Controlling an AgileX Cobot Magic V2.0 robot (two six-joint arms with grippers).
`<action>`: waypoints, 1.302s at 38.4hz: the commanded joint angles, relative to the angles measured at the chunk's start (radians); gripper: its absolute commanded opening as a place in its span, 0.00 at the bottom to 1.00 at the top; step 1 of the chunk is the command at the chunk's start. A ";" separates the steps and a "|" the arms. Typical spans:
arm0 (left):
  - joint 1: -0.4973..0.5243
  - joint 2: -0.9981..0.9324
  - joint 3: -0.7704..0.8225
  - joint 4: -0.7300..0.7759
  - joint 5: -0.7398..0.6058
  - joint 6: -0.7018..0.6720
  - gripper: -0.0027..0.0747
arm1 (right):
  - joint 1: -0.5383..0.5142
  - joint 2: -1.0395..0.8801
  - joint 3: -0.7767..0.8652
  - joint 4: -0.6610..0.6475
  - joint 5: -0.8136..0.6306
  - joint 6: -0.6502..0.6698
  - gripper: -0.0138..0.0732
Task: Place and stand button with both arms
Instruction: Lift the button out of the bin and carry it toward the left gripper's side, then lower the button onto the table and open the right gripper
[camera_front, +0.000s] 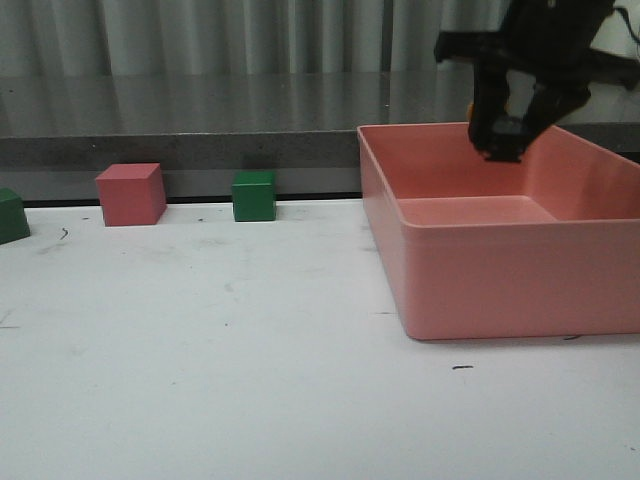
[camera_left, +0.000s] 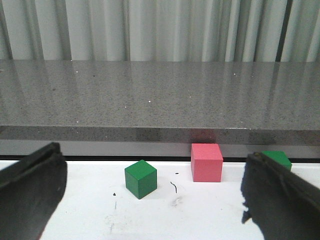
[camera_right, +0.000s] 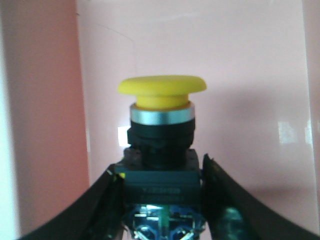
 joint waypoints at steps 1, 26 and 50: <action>-0.001 0.013 -0.038 -0.009 -0.080 -0.011 0.91 | 0.043 -0.110 -0.041 -0.006 -0.019 -0.007 0.50; -0.001 0.013 -0.038 -0.009 -0.080 -0.011 0.91 | 0.543 0.192 -0.529 0.011 0.200 0.012 0.50; -0.001 0.013 -0.038 -0.009 -0.080 -0.011 0.91 | 0.548 0.485 -0.588 0.019 0.186 0.312 0.50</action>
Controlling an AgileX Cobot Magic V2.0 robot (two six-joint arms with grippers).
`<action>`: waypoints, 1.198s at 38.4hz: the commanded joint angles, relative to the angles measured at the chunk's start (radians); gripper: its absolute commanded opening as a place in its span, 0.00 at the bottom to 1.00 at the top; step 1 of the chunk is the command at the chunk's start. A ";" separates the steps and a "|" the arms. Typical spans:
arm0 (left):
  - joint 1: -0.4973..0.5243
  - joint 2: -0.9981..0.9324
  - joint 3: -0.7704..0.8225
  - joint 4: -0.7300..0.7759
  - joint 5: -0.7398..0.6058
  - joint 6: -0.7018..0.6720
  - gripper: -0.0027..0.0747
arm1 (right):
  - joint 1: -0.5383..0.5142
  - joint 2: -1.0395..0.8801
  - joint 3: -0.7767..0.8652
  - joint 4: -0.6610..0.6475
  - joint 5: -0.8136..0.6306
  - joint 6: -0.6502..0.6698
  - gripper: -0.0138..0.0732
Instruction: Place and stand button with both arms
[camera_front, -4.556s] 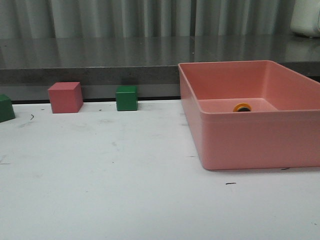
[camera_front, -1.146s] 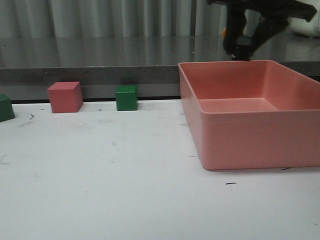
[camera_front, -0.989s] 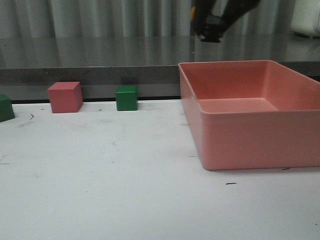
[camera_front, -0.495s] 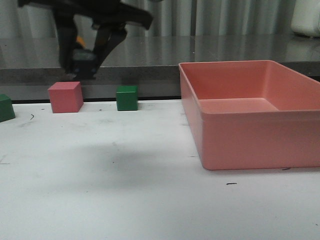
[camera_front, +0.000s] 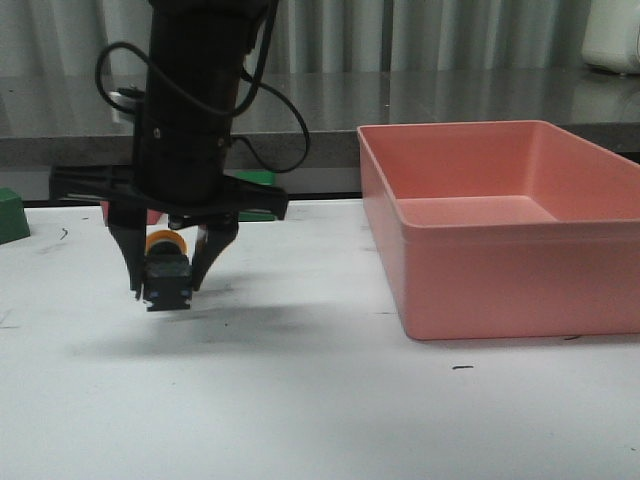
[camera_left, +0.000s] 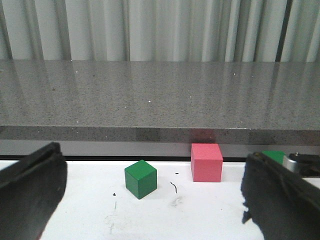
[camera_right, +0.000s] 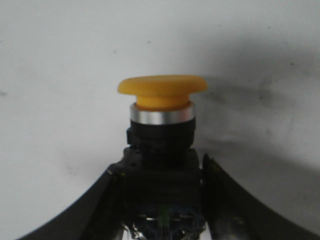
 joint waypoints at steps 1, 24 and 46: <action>-0.001 0.013 -0.038 -0.009 -0.080 -0.011 0.91 | -0.007 -0.053 -0.037 -0.015 -0.041 0.051 0.50; -0.001 0.013 -0.038 -0.009 -0.080 -0.011 0.91 | -0.005 -0.100 -0.039 -0.015 -0.040 0.057 0.72; -0.001 0.013 -0.038 -0.009 -0.080 -0.011 0.91 | -0.007 -0.415 -0.040 -0.127 -0.042 -0.022 0.14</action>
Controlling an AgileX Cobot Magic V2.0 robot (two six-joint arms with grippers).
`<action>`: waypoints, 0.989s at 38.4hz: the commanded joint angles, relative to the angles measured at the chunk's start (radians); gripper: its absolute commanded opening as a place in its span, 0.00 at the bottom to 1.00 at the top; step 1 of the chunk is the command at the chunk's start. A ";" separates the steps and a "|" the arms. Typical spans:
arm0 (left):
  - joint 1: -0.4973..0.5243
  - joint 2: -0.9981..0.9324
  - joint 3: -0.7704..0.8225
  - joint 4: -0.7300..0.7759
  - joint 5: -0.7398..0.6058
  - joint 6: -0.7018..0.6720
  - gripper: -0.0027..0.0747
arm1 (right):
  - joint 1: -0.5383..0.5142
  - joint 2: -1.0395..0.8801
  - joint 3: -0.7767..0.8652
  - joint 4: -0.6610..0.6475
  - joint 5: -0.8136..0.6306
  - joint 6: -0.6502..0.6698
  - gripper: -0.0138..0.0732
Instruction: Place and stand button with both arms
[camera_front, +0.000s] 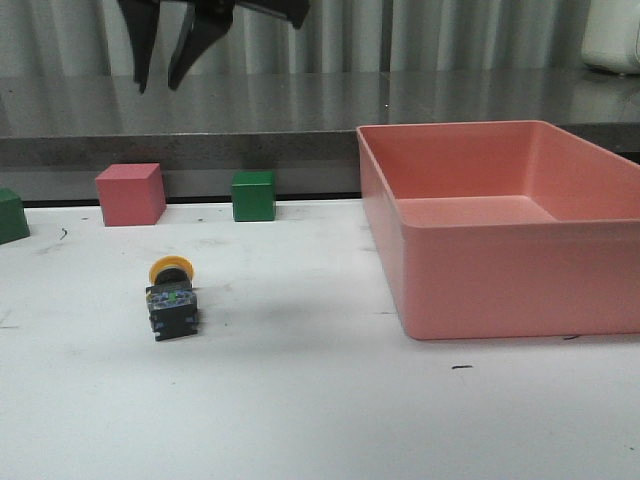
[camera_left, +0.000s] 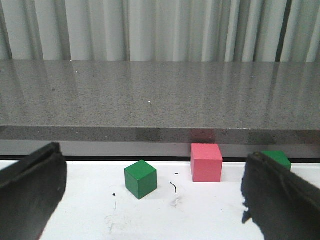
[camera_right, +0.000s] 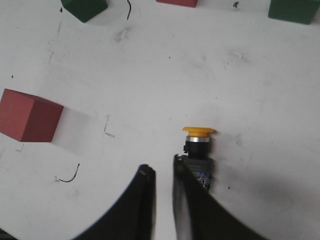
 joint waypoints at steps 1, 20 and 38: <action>-0.001 0.013 -0.038 -0.009 -0.080 -0.011 0.91 | -0.003 -0.102 -0.028 -0.060 -0.034 -0.014 0.11; -0.001 0.013 -0.038 -0.009 -0.080 -0.011 0.91 | -0.203 -0.271 -0.027 -0.169 0.259 -0.183 0.08; -0.001 0.013 -0.038 -0.009 -0.080 -0.011 0.91 | -0.660 -0.512 0.247 -0.021 0.280 -0.346 0.08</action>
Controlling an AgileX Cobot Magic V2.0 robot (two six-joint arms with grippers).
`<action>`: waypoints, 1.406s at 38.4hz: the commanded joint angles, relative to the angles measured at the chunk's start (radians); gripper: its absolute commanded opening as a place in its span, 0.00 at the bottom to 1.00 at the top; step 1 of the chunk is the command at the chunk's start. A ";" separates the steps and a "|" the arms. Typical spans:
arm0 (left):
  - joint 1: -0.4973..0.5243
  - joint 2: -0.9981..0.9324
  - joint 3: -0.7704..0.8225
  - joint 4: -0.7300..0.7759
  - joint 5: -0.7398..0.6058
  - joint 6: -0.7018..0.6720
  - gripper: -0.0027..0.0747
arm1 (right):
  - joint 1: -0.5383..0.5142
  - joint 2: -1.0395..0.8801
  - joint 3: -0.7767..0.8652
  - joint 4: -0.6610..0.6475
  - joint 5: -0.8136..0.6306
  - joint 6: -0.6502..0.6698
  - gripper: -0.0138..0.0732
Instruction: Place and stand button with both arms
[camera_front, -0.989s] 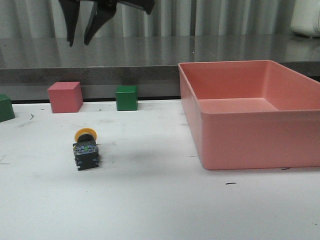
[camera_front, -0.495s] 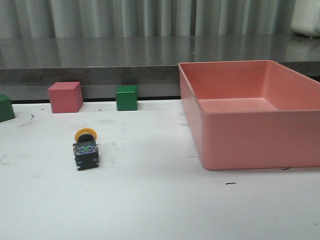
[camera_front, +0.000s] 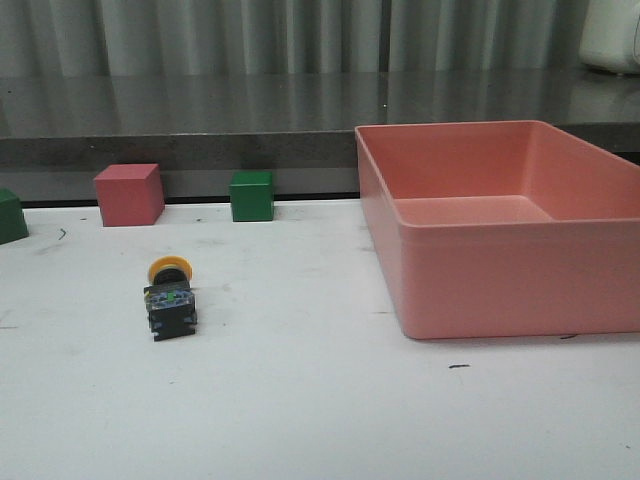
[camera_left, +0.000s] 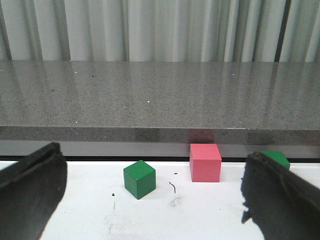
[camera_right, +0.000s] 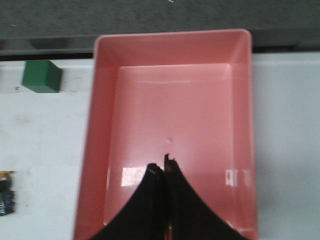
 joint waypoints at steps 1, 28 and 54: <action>-0.001 0.013 -0.038 -0.009 -0.080 -0.010 0.91 | -0.059 -0.112 0.096 0.003 0.049 -0.057 0.08; -0.001 0.013 -0.038 -0.009 -0.080 -0.010 0.91 | -0.111 -0.918 1.219 -0.025 -0.818 -0.188 0.08; -0.001 0.013 -0.038 -0.009 -0.080 -0.010 0.91 | -0.111 -1.514 1.564 -0.029 -1.007 -0.187 0.08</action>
